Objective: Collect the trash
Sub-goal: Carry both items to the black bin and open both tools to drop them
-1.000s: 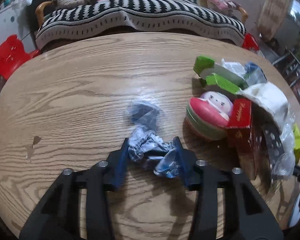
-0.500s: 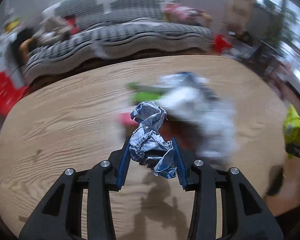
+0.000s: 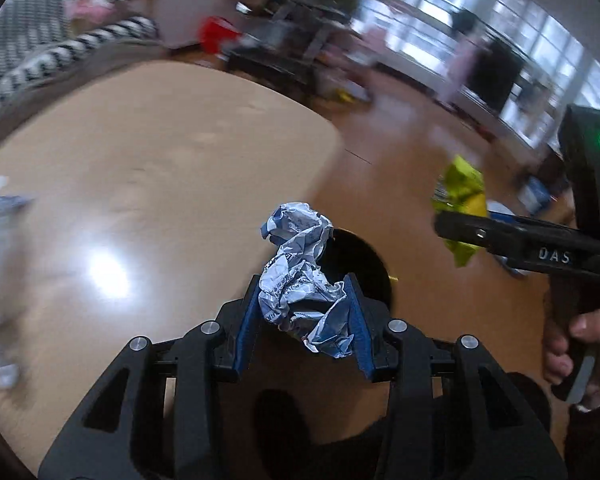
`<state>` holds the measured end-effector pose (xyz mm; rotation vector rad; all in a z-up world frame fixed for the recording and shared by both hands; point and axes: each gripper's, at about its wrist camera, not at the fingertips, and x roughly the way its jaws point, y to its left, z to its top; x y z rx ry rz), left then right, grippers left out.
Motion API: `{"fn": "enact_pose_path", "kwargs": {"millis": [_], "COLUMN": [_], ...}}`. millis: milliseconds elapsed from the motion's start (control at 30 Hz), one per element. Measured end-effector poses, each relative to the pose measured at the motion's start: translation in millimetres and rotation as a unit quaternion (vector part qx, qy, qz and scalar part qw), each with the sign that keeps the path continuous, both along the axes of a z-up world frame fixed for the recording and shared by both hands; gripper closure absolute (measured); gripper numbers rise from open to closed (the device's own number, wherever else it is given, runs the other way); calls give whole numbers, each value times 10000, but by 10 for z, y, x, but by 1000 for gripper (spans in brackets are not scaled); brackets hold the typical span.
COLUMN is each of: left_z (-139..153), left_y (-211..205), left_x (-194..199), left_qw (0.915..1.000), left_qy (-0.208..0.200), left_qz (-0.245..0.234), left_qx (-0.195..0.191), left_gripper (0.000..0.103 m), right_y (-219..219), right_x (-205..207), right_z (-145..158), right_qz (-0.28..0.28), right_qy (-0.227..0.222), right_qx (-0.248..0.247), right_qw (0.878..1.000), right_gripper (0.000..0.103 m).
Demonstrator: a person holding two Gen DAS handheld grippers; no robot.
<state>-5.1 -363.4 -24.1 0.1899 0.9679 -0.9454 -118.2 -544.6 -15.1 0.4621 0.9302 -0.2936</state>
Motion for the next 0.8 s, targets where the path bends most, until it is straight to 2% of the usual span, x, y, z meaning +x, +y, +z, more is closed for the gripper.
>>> {"fn": "enact_pose_path", "kwargs": {"millis": [100, 267, 600, 633, 733, 800], "left_z": [-203, -407, -455, -459, -470, -463], "left_y": [-382, -749, -964, -965, -986, -1023], "left_x": [-105, -44, -8, -11, -12, -25], "left_qw": [9993, 9981, 9969, 9967, 9969, 9974], "left_qy": [142, 269, 344, 370, 398, 313], "left_qz": [-326, -486, -619, -639, -601, -544], "left_qx": [145, 265, 351, 331, 315, 350], "left_gripper": [63, 63, 60, 54, 25, 22], "right_y": [-158, -299, -482, -492, -515, -532], "right_x": [-110, -174, -56, -53, -45, -44], "right_z": [-77, -252, -367, -366, -343, -326], "right_qz": [-202, -322, -427, -447, -508, -556], "right_qy": [39, 114, 155, 154, 159, 191], "right_qx": [96, 185, 344, 342, 325, 278], "right_qw": [9997, 9992, 9984, 9983, 9981, 9979], "right_gripper": [27, 27, 25, 24, 18, 14]}}
